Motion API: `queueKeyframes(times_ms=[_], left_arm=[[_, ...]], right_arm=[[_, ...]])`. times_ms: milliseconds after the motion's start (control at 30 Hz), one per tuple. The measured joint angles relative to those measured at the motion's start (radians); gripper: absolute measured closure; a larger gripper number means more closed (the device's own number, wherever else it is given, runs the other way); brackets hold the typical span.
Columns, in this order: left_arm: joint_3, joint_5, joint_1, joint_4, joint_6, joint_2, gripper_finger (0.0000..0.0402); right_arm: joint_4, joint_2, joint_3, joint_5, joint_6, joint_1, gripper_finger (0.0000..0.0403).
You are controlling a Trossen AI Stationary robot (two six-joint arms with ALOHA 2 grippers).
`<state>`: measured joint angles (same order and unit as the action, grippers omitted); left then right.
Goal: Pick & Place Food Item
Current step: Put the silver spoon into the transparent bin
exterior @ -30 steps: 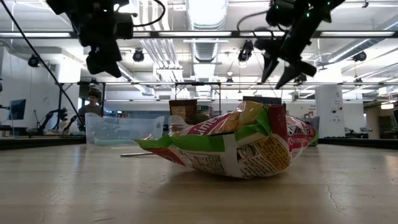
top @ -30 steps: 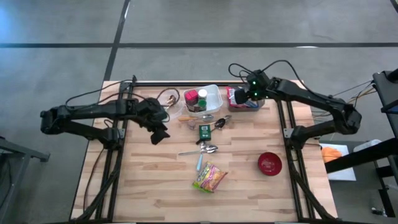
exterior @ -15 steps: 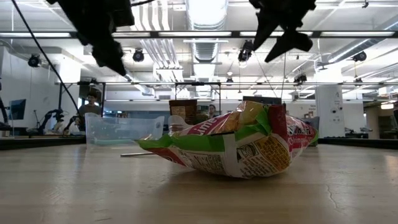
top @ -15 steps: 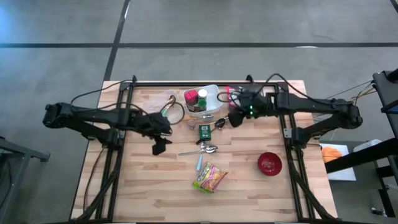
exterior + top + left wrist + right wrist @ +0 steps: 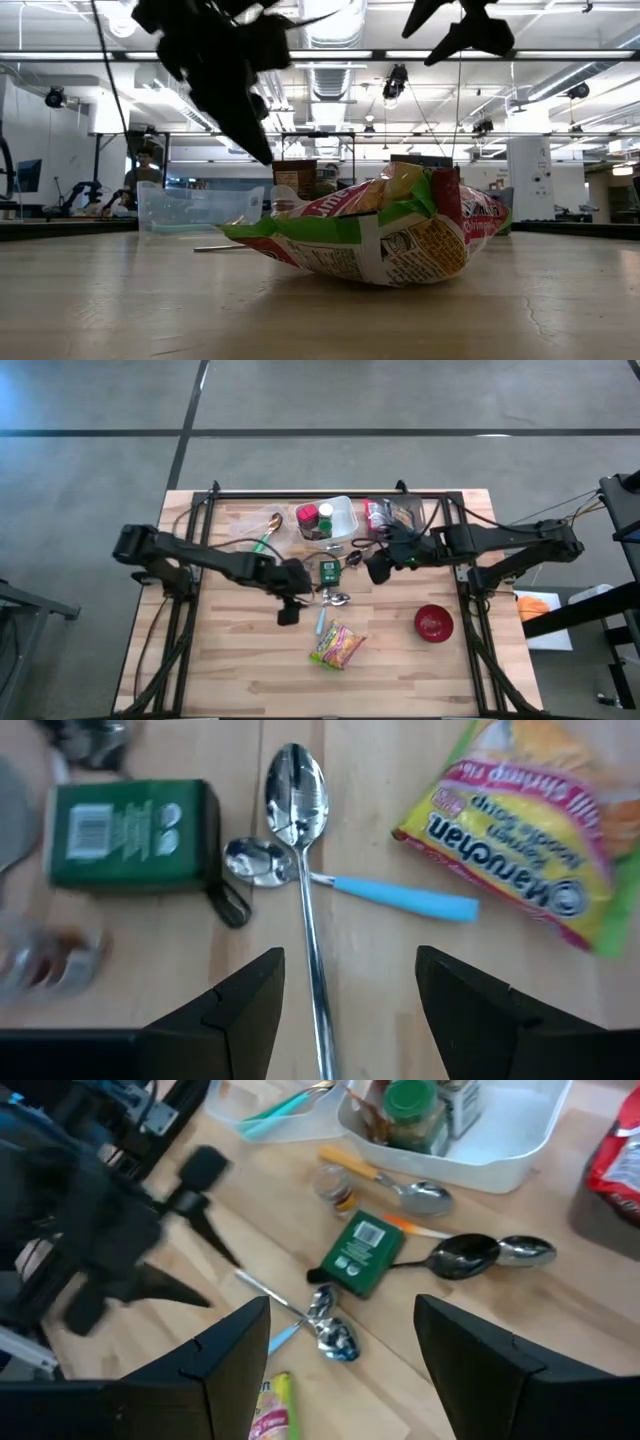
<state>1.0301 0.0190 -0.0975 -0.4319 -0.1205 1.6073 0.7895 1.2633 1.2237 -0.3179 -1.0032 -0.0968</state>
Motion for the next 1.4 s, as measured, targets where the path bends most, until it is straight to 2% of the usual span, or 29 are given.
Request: queueKeyframes(times_ms=[133, 367, 567, 933, 1067, 1400], left_arm=[[0.028, 0.000, -0.001, 0.058, 0.052, 0.092, 0.0174], [0.027, -0.001, -0.023, 0.195, 0.100, 0.164, 0.0174], [0.026, -0.003, -0.024, 0.215, 0.097, 0.227, 0.0176], [0.025, -0.008, 0.031, 0.279, 0.094, 0.280, 0.0248], [0.025, 0.026, 0.039, 0.271, 0.093, 0.312, 0.0253], [0.025, 0.013, 0.038, 0.274, 0.155, 0.324, 0.0264]], right_arm=[[0.005, 0.000, 0.004, 0.000, 0.007, -0.021, 0.0158], [0.075, -0.002, 0.006, 0.001, 0.035, -0.043, 0.0158], [0.105, -0.006, 0.006, 0.001, 0.076, -0.059, 0.0158], [0.153, -0.007, 0.005, 0.035, 0.117, -0.065, 0.0158], [0.152, -0.010, 0.005, 0.062, 0.124, -0.065, 0.0158], [0.158, -0.042, 0.005, 0.068, 0.125, -0.070, 0.0158]])
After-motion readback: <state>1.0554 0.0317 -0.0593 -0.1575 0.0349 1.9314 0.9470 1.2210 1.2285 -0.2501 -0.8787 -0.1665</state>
